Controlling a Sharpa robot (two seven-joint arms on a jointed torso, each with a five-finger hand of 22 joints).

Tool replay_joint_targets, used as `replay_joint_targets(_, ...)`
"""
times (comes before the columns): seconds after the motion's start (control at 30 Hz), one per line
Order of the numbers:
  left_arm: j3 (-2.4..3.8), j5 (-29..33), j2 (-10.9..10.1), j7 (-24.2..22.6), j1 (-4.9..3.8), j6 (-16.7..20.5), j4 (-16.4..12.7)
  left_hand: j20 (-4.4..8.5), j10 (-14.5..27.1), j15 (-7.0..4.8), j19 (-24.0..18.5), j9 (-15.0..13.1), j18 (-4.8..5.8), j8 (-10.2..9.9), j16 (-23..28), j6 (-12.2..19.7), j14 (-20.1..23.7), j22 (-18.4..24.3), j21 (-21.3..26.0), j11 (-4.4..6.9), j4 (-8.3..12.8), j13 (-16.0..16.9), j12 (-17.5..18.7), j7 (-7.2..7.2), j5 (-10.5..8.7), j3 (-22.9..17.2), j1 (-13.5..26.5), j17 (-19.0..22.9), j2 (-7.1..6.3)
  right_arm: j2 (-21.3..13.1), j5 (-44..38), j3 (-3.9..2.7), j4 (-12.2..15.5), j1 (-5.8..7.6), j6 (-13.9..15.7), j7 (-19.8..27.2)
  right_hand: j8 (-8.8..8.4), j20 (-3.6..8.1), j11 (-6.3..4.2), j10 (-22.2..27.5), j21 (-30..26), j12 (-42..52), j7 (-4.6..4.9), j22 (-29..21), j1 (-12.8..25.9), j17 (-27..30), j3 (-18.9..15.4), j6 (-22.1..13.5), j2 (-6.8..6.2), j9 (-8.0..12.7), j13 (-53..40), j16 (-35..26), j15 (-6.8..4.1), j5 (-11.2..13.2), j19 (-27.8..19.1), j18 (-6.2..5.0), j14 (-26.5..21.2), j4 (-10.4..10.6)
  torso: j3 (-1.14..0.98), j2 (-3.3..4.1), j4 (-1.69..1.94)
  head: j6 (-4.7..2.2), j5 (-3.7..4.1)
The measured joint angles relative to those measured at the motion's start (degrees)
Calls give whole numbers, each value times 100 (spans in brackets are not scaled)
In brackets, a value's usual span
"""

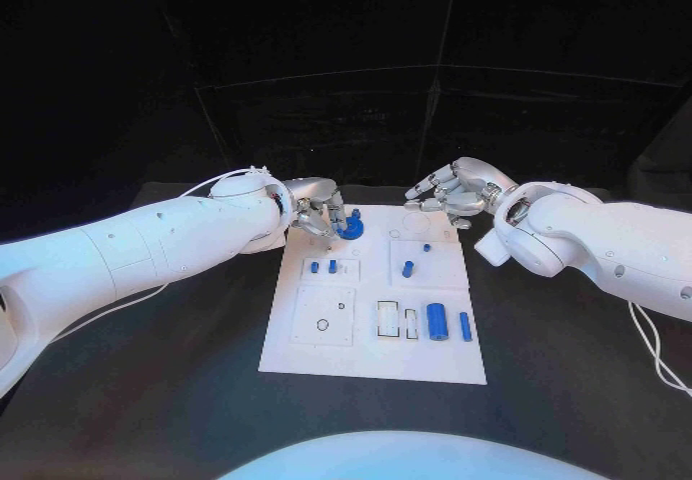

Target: Assemble the parts on the task board

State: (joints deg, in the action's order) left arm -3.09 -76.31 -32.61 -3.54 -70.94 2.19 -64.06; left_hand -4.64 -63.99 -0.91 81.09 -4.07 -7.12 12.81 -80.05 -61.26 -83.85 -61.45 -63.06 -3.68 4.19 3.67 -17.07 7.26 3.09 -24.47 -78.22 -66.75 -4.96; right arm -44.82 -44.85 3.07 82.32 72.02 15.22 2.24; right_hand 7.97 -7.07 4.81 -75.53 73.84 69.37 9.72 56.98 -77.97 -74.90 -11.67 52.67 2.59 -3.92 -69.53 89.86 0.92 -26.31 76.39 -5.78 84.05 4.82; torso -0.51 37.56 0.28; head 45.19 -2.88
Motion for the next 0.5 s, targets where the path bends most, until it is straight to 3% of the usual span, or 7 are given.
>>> replay_joint_targets(0.5,-7,19,-92,101,71,-236,93,0,0,0,0,1,0,-6,0,-18,0,1,0,0,0,1,11,-19,0,0,26,19,-27,6,0,0,0,0,1,1,0,0,0,0,0,0,0,0,0,-4,0,0,0,0,0,0,0,0,0,0,0,0,-2,10,-17,-5,-35)
